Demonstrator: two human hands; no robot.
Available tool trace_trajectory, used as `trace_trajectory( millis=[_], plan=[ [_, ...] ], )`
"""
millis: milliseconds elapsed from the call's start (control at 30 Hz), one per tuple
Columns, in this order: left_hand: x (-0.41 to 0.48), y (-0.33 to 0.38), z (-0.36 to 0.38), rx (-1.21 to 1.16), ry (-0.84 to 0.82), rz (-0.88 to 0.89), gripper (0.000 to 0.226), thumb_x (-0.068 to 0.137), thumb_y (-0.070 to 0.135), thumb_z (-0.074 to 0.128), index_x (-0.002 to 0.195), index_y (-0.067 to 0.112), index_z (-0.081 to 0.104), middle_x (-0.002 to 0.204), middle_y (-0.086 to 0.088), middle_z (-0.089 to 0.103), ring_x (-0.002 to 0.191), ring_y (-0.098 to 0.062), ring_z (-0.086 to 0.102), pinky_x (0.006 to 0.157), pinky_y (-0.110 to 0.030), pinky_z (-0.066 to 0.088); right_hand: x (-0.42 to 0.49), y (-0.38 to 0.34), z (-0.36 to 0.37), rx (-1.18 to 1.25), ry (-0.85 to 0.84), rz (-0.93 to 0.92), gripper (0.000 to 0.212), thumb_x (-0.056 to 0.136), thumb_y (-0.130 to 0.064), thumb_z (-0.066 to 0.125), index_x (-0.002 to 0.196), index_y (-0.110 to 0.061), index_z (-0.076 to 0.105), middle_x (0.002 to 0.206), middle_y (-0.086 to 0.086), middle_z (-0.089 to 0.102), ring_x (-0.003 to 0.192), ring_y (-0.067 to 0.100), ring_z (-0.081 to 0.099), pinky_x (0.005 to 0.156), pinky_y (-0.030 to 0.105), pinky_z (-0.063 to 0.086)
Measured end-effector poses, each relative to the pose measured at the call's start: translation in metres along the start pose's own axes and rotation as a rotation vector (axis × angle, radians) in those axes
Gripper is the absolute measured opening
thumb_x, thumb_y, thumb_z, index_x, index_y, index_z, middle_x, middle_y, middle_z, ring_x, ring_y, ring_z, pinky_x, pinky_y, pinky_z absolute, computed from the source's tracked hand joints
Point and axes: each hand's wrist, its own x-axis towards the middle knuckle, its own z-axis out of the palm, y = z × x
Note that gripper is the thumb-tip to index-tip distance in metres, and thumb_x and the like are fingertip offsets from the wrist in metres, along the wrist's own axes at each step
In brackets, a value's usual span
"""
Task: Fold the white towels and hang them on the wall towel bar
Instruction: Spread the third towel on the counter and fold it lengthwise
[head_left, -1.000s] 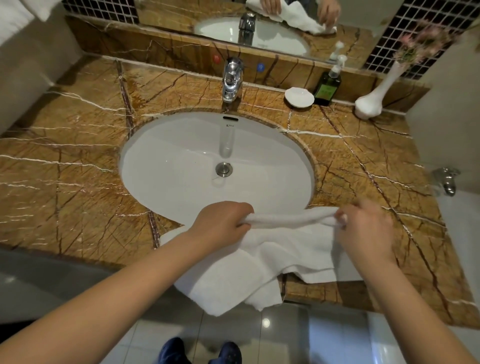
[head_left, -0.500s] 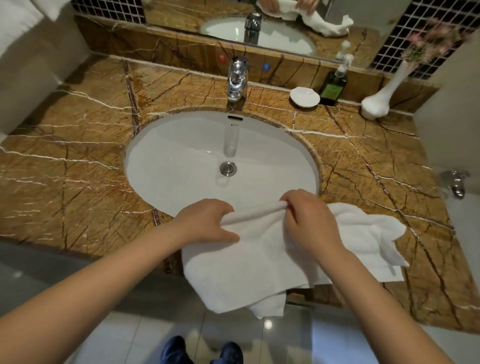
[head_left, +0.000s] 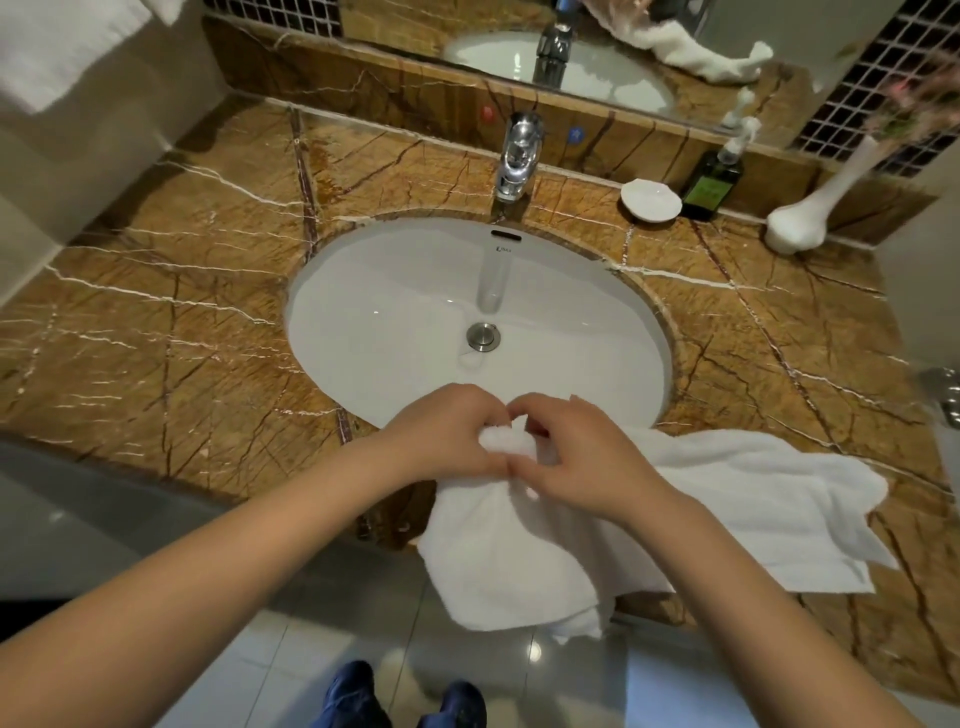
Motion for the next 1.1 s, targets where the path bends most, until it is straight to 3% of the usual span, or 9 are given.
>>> trace_trajectory(
  millis=[133, 300, 433, 533, 633, 733, 833, 967, 1100],
  plan=[
    [-0.008, -0.008, -0.009, -0.382, -0.125, -0.146, 0.047, 0.075, 0.040, 0.075, 0.050, 0.021, 0.041, 0.044, 0.012, 0.031, 0.044, -0.003, 0.030, 0.046, -0.020, 0.021, 0.006, 0.004, -0.007, 0.106, 0.020, -0.036, 0.010, 0.069, -0.027, 0.049, 0.076, -0.029, 0.057, 0.067, -0.012, 0.055, 0.065, 0.004, 0.051, 0.059, 0.031, 0.038],
    [-0.024, -0.027, -0.016, -0.565, -0.260, -0.084, 0.072, 0.066, 0.056, 0.070, 0.082, -0.013, 0.058, 0.073, -0.007, 0.047, 0.068, -0.019, 0.042, 0.064, -0.030, 0.028, -0.003, 0.010, -0.013, 0.096, 0.159, 0.002, 0.014, 0.071, -0.032, 0.042, 0.072, -0.024, 0.053, 0.074, -0.006, 0.054, 0.071, 0.012, 0.052, 0.061, 0.034, 0.041],
    [-0.031, -0.032, -0.028, -0.536, -0.248, -0.064, 0.044, 0.070, 0.043, 0.070, 0.061, 0.004, 0.052, 0.061, -0.007, 0.035, 0.057, -0.018, 0.032, 0.053, -0.027, 0.021, -0.009, 0.017, -0.016, -0.057, 0.174, 0.105, 0.011, 0.073, -0.027, 0.044, 0.068, -0.022, 0.052, 0.065, -0.005, 0.056, 0.065, 0.013, 0.052, 0.049, 0.028, 0.031],
    [-0.033, -0.044, -0.048, -0.415, -0.166, -0.054, 0.025, 0.078, 0.028, 0.071, 0.065, 0.011, 0.059, 0.060, 0.000, 0.047, 0.056, -0.009, 0.041, 0.053, -0.024, 0.031, -0.012, 0.020, -0.010, -0.097, 0.142, 0.142, 0.010, 0.082, -0.020, 0.053, 0.072, -0.021, 0.053, 0.066, -0.005, 0.056, 0.065, 0.017, 0.052, 0.048, 0.028, 0.030],
    [-0.030, -0.058, -0.057, -0.056, -0.022, 0.013, 0.022, 0.083, 0.043, 0.063, 0.087, 0.021, 0.064, 0.075, 0.010, 0.058, 0.067, 0.000, 0.050, 0.061, -0.015, 0.036, -0.007, 0.019, 0.008, -0.209, 0.086, 0.152, 0.011, 0.085, -0.022, 0.051, 0.076, -0.018, 0.046, 0.071, -0.003, 0.053, 0.071, 0.022, 0.052, 0.055, 0.034, 0.035],
    [-0.027, -0.070, -0.047, 0.367, 0.017, 0.010, 0.028, 0.090, 0.046, 0.054, 0.106, 0.023, 0.059, 0.099, 0.005, 0.064, 0.094, -0.015, 0.058, 0.070, -0.028, 0.041, 0.001, 0.014, 0.036, -0.410, 0.095, 0.115, 0.016, 0.078, -0.017, 0.059, 0.074, -0.017, 0.043, 0.070, 0.000, 0.047, 0.069, 0.027, 0.054, 0.053, 0.032, 0.029],
    [-0.027, -0.084, -0.028, 0.548, 0.032, -0.010, 0.025, 0.093, 0.045, 0.048, 0.096, 0.021, 0.055, 0.095, 0.003, 0.063, 0.093, -0.020, 0.059, 0.066, -0.031, 0.043, 0.006, 0.004, 0.060, -0.591, 0.176, 0.086, 0.025, 0.056, -0.012, 0.076, 0.070, -0.017, 0.056, 0.063, 0.000, 0.051, 0.056, 0.025, 0.054, 0.050, 0.028, 0.028],
    [-0.028, -0.097, -0.033, 0.503, 0.007, -0.139, 0.041, 0.087, 0.061, 0.049, 0.103, 0.025, 0.058, 0.098, 0.008, 0.062, 0.097, -0.017, 0.058, 0.065, -0.029, 0.039, 0.003, -0.012, 0.073, -0.442, 0.312, 0.020, 0.044, 0.068, -0.013, 0.071, 0.112, -0.014, 0.061, 0.102, 0.004, 0.061, 0.095, 0.026, 0.059, 0.080, 0.038, 0.046],
    [-0.046, -0.110, -0.062, 0.474, -0.022, -0.186, 0.042, 0.076, 0.065, 0.061, 0.085, 0.024, 0.059, 0.078, 0.011, 0.058, 0.073, -0.013, 0.053, 0.053, -0.029, 0.034, -0.013, -0.030, 0.093, -0.342, 0.215, -0.147, 0.045, 0.087, -0.034, 0.052, 0.128, -0.016, 0.051, 0.135, 0.009, 0.052, 0.131, 0.028, 0.041, 0.109, 0.048, 0.025]
  ],
)
